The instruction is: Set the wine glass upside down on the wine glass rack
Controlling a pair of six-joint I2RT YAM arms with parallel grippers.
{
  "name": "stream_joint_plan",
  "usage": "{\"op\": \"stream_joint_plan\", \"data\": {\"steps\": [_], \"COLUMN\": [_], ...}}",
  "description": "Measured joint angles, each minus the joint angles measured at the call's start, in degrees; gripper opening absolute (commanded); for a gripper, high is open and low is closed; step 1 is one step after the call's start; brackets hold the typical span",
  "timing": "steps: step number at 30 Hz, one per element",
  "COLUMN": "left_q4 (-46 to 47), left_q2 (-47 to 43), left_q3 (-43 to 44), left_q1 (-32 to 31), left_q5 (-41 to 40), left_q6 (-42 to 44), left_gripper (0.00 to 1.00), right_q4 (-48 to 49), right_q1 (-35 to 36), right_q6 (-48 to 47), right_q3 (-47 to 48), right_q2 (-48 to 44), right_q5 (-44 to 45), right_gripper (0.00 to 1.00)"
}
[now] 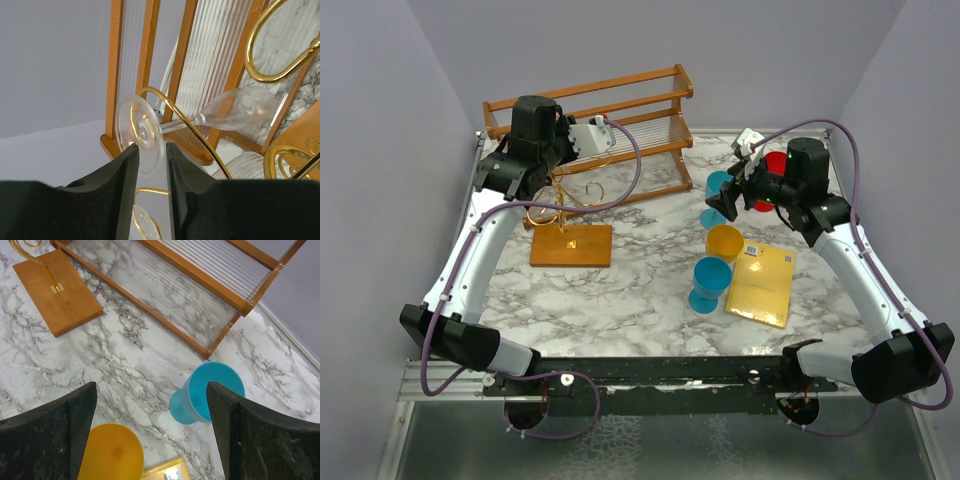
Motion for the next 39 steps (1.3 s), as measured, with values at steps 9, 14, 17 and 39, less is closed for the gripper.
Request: {"op": "stream_joint_plan", "data": {"steps": [9, 14, 17, 39], "left_q4": [-0.17, -0.44, -0.42, 10.82], "left_q2": [-0.7, -0.81, -0.96, -11.72], "left_q3": [0.17, 0.85, 1.62, -1.22], "left_q1": [0.0, 0.0, 0.0, 0.04], "left_q5": [2.12, 3.89, 5.33, 12.98], "left_q6": [-1.29, -2.45, -3.67, -27.89], "left_gripper": [0.39, 0.41, 0.43, 0.82], "right_q4": [0.0, 0.0, 0.0, -0.74], "right_q1": [0.0, 0.0, 0.0, 0.0], "right_q6": [0.0, 0.0, 0.02, 0.0], "right_q3": [0.0, 0.0, 0.0, 0.04], "right_q2": [0.76, 0.76, 0.76, 0.76], "right_q5": [0.07, 0.2, 0.33, 10.73], "right_gripper": [0.9, 0.9, 0.9, 0.9]}}
